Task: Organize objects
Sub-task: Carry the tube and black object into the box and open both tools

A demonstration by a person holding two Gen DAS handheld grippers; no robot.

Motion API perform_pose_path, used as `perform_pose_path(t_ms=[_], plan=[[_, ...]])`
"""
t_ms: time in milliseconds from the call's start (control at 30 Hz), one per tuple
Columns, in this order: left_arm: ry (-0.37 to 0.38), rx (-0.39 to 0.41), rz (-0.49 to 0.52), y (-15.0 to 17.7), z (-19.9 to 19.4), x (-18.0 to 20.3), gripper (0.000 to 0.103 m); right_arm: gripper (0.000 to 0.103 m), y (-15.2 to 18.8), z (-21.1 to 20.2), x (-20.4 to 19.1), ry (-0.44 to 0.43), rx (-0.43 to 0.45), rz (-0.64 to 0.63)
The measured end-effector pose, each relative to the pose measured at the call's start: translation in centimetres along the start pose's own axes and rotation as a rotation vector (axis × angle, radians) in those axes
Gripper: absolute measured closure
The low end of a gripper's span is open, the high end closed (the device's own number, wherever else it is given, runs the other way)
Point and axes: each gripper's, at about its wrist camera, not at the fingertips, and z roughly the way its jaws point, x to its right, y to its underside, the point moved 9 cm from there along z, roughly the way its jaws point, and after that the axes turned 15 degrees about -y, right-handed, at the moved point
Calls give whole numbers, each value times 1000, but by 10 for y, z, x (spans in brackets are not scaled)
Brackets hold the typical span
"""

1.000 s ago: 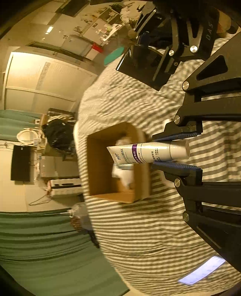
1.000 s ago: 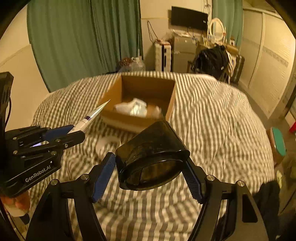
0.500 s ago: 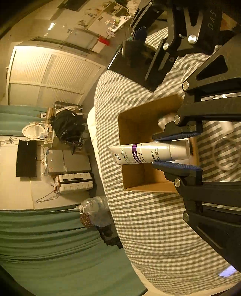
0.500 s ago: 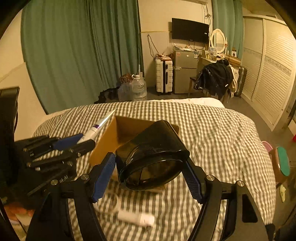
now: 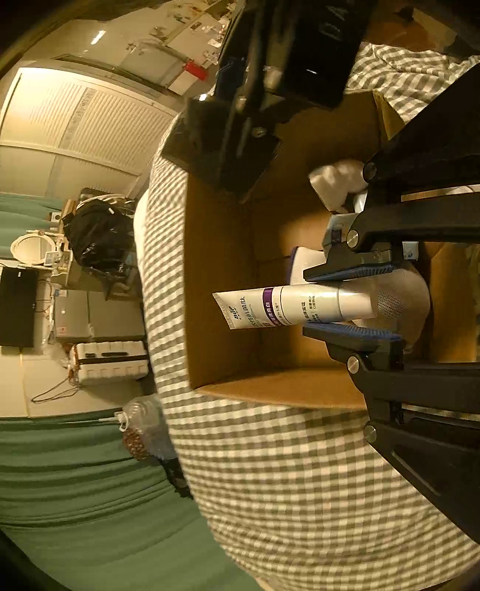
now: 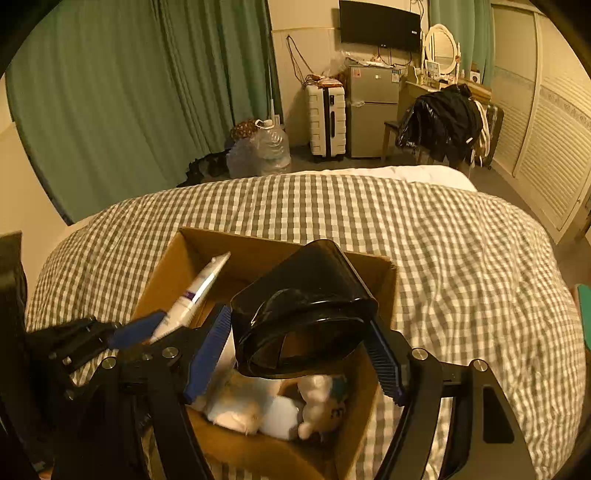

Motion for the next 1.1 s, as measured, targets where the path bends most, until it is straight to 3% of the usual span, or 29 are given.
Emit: perform_pose_path(t_ms=[200,267,333,400,600,700,900,1000,1100], plan=[[-14,-17,31,8,0,0,79,31,6,16,3,-52,0,53],[-23,-8,35,7,-8,0,73,21,6,9,5,-55,19,70],[-30,-11,32,5,-20,1,39,18,5,-1,4,-48,29,84],[-32,4,23,1,-36,0,31,18,1,-18,2,-35,31,71],[-61,35,9,-9,-92,-8,27,18,-14,-97,-6,9,103,33],[-68,87,-20,-11,-135,-14,15,18,-20,-142,-14,21,150,21],[-122,201,-38,-19,-224,-28,14,18,-13,-235,-35,61,225,-4],[-125,255,-54,-18,-263,-33,7,15,-6,-278,-50,73,267,-25],[-126,298,-65,-10,-294,-37,7,13,4,-313,-65,88,305,-55]])
